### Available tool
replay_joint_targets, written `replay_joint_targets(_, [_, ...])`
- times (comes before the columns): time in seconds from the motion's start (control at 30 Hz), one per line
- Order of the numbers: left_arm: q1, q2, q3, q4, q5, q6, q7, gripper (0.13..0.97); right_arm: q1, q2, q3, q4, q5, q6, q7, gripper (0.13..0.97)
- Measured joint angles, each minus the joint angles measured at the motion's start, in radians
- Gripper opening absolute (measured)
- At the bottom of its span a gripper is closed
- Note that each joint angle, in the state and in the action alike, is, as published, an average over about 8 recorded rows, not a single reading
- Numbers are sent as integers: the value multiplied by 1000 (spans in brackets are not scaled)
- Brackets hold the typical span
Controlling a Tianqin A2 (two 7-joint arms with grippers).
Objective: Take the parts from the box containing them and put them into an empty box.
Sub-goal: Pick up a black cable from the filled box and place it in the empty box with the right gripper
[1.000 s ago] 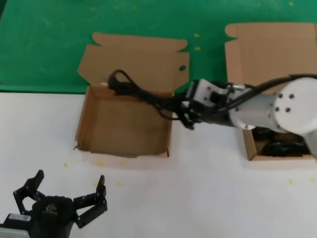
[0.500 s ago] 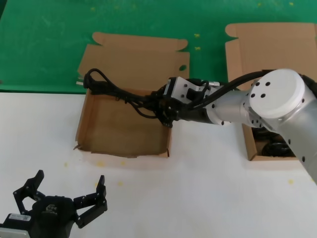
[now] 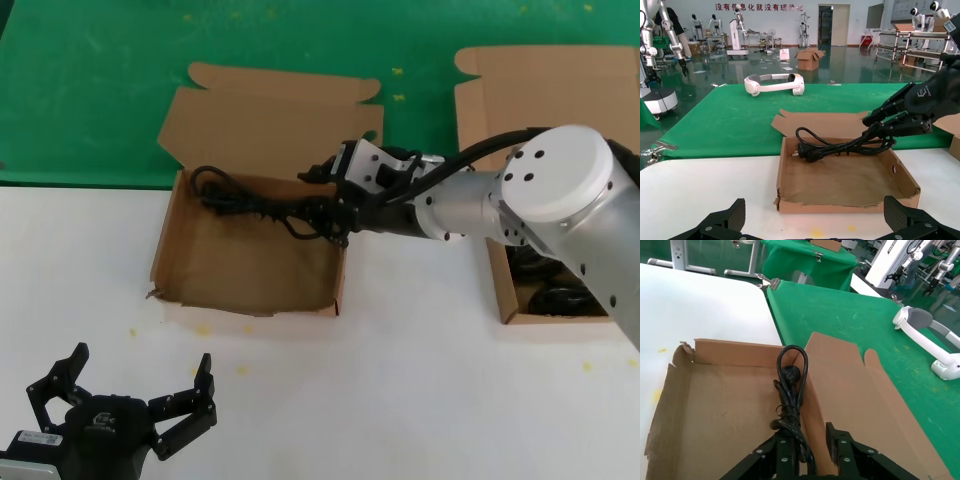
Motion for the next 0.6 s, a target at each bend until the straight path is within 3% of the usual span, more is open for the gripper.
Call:
replay_joint_targets(0.27, [0,0,0,0,0,0,0,966,11,1,-42,-4,37,-11,51,328])
replay_joint_targets(0.6, [0,0,0,0,0,0,0,966,-29,33,11,62,-64,-66,279,528])
